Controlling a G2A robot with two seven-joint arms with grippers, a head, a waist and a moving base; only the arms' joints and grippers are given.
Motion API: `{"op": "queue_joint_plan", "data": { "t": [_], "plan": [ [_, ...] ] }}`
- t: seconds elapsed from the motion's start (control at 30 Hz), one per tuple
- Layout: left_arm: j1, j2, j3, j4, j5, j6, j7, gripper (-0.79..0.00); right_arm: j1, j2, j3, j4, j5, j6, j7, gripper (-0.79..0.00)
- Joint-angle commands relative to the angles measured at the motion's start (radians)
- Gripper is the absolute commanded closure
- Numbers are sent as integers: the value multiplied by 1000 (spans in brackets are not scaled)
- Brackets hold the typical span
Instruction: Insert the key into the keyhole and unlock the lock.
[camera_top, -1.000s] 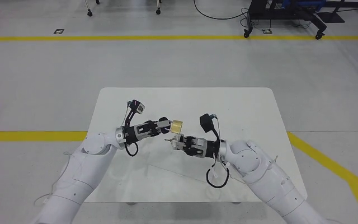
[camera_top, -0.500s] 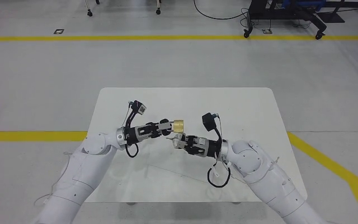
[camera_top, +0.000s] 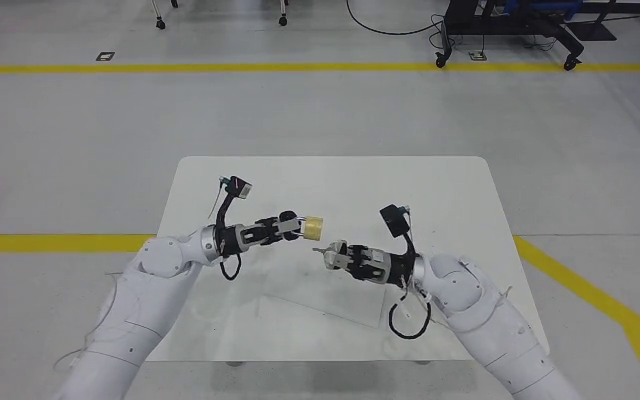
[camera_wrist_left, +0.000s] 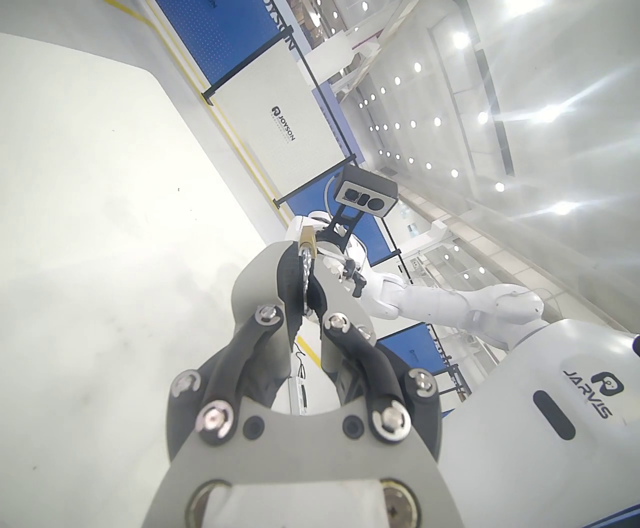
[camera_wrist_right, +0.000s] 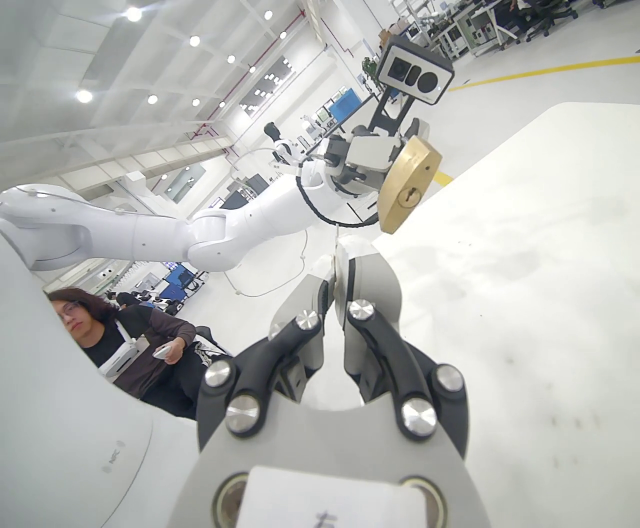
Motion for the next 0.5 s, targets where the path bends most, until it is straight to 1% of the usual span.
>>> {"op": "queue_joint_plan", "data": {
  "t": [0.0,0.07,0.27,0.33,0.47],
  "plan": [
    [3,3,-14,-4,15,-33,20,0,-16,7,13,5,91,-26,34,0],
    [4,7,-32,-13,67,-76,50,0,-16,7,13,5,91,-26,34,0],
    [7,7,-32,-16,66,-73,56,0,-18,7,13,4,89,-21,32,0],
    [23,9,-43,-49,101,-76,110,0,-32,4,16,-13,102,-15,-6,0],
    [65,10,-46,-123,141,-110,180,0,-36,-6,13,14,215,-46,-54,0]
  ]
}}
